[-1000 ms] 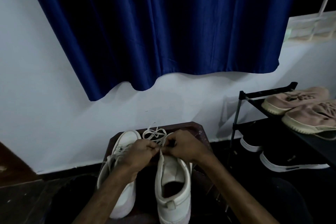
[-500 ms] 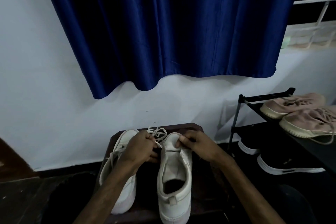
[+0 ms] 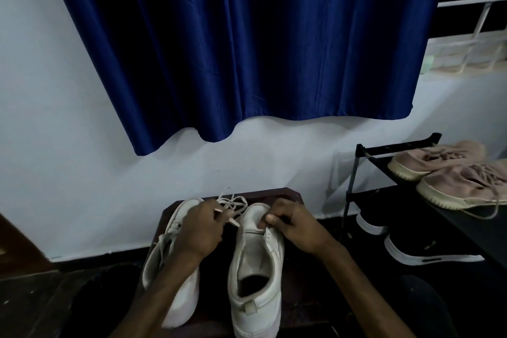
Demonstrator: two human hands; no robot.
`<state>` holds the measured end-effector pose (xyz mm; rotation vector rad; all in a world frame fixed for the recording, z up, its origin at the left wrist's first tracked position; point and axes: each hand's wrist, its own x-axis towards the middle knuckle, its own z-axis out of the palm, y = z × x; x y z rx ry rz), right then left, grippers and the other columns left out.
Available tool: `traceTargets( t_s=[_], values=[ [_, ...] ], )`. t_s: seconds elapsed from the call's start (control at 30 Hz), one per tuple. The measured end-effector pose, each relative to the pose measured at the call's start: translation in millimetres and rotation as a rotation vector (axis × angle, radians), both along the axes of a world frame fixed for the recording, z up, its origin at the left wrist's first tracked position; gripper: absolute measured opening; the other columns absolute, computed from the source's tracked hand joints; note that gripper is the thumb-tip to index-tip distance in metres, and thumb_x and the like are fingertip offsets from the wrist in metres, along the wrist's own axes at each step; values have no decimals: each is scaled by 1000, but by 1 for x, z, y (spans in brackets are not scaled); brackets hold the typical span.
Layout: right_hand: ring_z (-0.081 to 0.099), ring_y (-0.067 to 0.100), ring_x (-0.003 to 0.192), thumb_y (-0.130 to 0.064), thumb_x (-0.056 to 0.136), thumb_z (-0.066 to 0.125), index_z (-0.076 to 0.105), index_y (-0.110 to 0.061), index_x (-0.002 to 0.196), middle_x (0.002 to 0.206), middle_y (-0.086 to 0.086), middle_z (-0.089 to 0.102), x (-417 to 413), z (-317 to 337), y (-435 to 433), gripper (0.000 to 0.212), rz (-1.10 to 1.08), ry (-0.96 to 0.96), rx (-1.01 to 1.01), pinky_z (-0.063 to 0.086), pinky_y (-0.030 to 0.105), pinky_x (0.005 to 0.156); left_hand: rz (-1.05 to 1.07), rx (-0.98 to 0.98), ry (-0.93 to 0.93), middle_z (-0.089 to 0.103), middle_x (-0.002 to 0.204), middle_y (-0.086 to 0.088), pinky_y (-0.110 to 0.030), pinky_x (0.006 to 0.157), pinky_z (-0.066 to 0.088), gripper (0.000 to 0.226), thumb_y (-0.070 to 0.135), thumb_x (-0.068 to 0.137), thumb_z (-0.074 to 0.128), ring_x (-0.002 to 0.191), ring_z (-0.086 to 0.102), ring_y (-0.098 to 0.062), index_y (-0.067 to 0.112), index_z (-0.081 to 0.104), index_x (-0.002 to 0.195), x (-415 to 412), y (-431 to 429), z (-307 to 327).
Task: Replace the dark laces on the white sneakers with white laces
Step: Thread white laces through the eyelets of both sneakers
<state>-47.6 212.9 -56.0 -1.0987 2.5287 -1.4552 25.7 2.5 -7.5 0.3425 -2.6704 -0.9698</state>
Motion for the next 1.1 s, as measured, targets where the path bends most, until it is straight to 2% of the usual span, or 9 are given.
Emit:
traceTargets(
  t_s=[0.17, 0.27, 0.33, 0.43, 0.53, 0.67, 0.83, 1.0, 1.1],
  values=[
    [58, 3, 91, -33, 93, 56, 74, -33, 91, 90, -15, 60, 1, -1, 1, 18, -7, 123, 61, 48, 34, 86, 199, 400, 345, 65, 74, -10, -36, 59, 59, 21, 24, 95, 62, 62, 66, -23, 12, 61, 77, 10, -28, 44],
    [54, 1, 94, -42, 93, 49, 72, -36, 96, 94, -17, 58, 3, -2, 3, 24, -35, 191, 129, 45, 37, 90, 289, 952, 556, 67, 86, -9, -30, 65, 60, 21, 23, 100, 53, 74, 68, -17, 10, 59, 85, 18, -33, 63],
    [51, 3, 95, -49, 93, 44, 70, -37, 98, 97, -19, 56, 4, -3, 4, 28, -63, 221, 179, 44, 40, 91, 262, 1232, 488, 65, 76, -6, -29, 58, 58, 19, 23, 101, 50, 60, 65, -16, 10, 56, 87, 21, -20, 61],
    [47, 5, 101, -50, 95, 40, 66, -38, 101, 105, -25, 52, 6, -2, 3, 30, -75, 263, 223, 43, 43, 91, 145, 718, 313, 56, 57, 5, -25, 48, 39, 19, 24, 99, 54, 46, 49, -10, 17, 59, 82, 21, -1, 29],
    [47, 6, 108, -38, 96, 42, 62, -39, 110, 116, -25, 53, 4, -5, 3, 25, -67, 286, 250, 42, 42, 94, -144, -93, -21, 67, 77, 7, -25, 70, 45, 15, 38, 93, 59, 77, 64, -6, 25, 64, 88, 15, 1, 4],
    [44, 4, 116, -13, 84, 39, 63, -43, 116, 123, -23, 53, 3, -7, 6, 49, -93, 265, 258, 33, 31, 92, -217, -496, -246, 64, 104, -4, -33, 83, 45, 33, 45, 97, 48, 100, 62, -24, 19, 68, 93, 11, 5, -1],
    [41, 3, 116, -14, 80, 36, 62, -47, 119, 127, -26, 52, 6, -2, 5, 57, -128, 252, 345, 28, 31, 84, -112, 39, -1, 61, 68, 4, -30, 68, 44, 40, 47, 87, 53, 64, 57, -13, 26, 60, 54, 9, -20, 20],
    [40, 6, 119, -2, 78, 41, 57, -47, 125, 133, -30, 47, 3, -4, 5, 67, -133, 277, 399, 35, 37, 89, 130, 780, 301, 54, 69, 7, -15, 49, 34, 28, 26, 100, 50, 54, 42, -6, 11, 61, 78, 27, -19, 47],
    [43, 3, 118, -12, 88, 43, 59, -46, 122, 130, -29, 50, 3, -7, 3, 50, -135, 317, 377, 35, 36, 89, 70, 767, 326, 54, 73, -3, -17, 43, 31, 34, 30, 102, 45, 55, 37, -13, 9, 68, 88, 35, -9, 48]
  ],
)
